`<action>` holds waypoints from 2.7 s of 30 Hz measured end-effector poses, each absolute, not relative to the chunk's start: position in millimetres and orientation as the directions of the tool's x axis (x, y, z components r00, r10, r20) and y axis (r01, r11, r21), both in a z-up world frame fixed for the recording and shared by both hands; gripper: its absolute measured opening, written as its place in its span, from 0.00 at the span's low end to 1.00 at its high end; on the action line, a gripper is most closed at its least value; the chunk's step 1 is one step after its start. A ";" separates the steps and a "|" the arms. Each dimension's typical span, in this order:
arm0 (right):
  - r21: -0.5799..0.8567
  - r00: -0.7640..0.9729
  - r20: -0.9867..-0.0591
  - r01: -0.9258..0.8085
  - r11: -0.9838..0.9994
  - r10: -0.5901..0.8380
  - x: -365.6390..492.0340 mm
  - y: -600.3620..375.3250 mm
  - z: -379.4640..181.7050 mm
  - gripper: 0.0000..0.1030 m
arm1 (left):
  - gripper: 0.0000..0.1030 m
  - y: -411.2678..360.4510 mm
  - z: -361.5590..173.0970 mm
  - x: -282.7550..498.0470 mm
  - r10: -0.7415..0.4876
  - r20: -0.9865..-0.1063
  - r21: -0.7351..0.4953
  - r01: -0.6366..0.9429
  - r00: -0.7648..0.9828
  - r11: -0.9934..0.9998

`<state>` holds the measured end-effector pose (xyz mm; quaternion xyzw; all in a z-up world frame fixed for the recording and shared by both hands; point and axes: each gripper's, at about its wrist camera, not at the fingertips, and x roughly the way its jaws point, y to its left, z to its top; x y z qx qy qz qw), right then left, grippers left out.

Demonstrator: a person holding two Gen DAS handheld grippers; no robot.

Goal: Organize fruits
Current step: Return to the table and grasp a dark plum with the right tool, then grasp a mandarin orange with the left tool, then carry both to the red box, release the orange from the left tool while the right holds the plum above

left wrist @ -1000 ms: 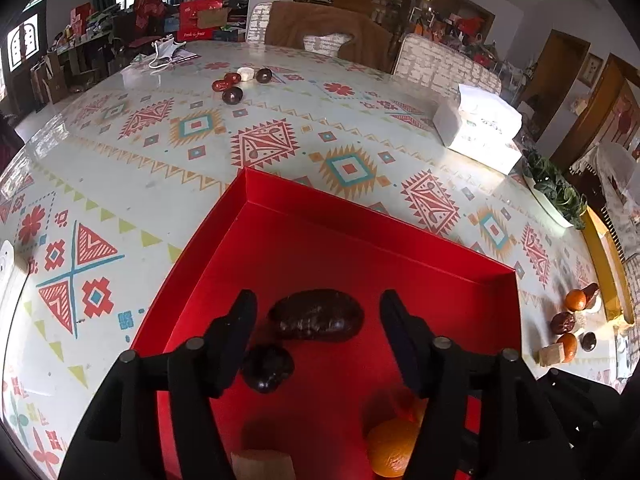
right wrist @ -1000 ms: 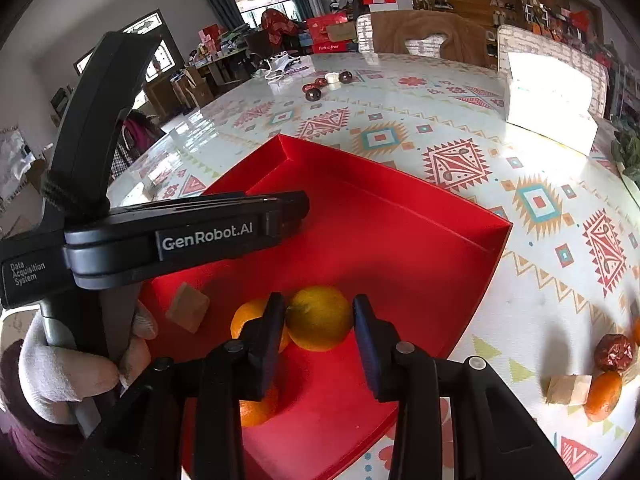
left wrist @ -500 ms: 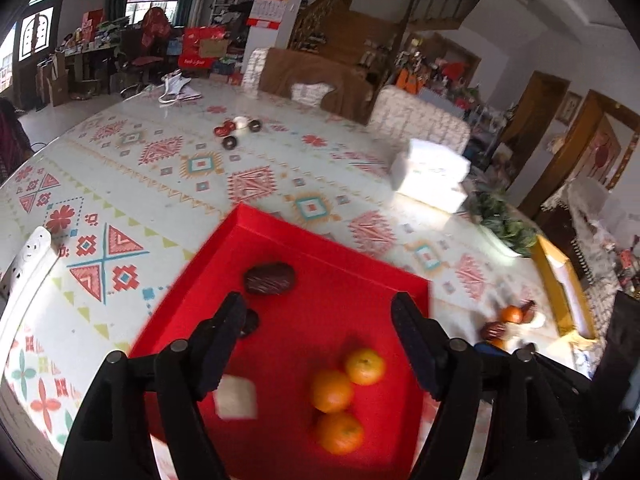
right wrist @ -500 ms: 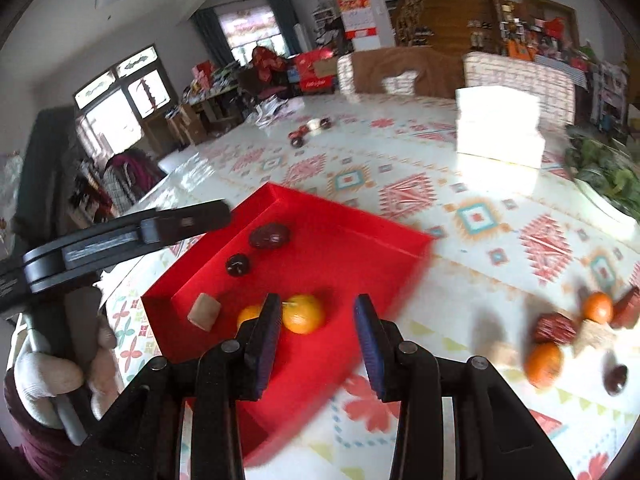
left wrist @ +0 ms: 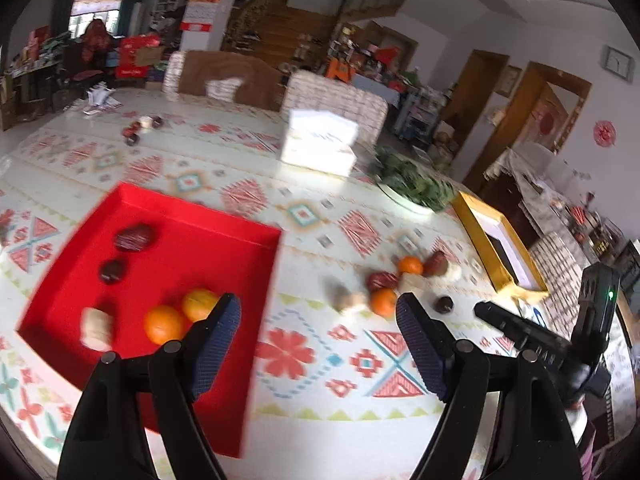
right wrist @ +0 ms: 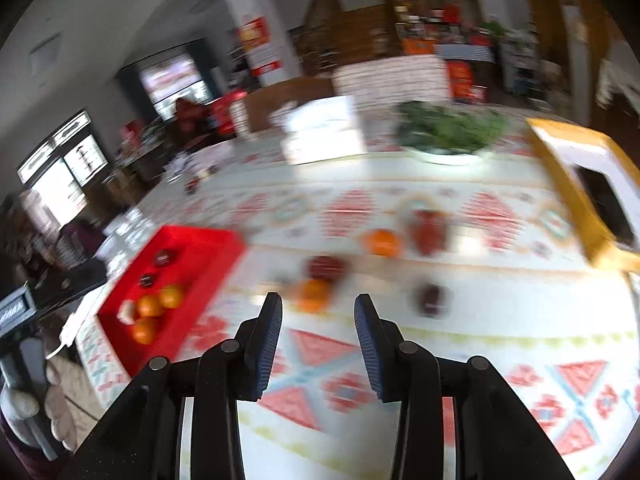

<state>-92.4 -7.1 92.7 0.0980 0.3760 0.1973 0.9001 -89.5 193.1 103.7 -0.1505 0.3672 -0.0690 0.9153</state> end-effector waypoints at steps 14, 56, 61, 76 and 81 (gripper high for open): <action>0.349 0.617 -0.697 -0.153 0.924 0.365 -54.3 -67.9 53.4 0.40 | 0.77 145.7 66.4 -73.0 -0.254 -0.710 -0.268 0.081 0.657 0.960; 0.404 0.585 -0.699 -0.150 0.902 0.411 -24.1 -59.1 27.0 0.26 | 0.30 56.7 24.2 -7.1 -0.146 -0.762 0.041 0.272 0.631 0.961; 0.397 0.601 -0.682 -0.174 0.901 0.417 -28.3 -56.8 31.4 0.26 | 0.30 82.0 44.4 -33.0 -0.177 -0.727 -0.044 0.212 0.663 0.976; 0.542 0.543 -0.588 -0.285 0.790 0.599 -53.0 -21.7 69.0 0.26 | 0.30 232.0 57.5 -94.8 -0.025 -0.693 -0.167 -0.127 0.721 0.978; 0.518 0.494 -0.580 -0.389 0.762 0.647 -65.1 37.4 94.1 0.26 | 0.30 265.6 52.5 -104.1 0.031 -0.691 -0.163 -0.197 0.723 0.967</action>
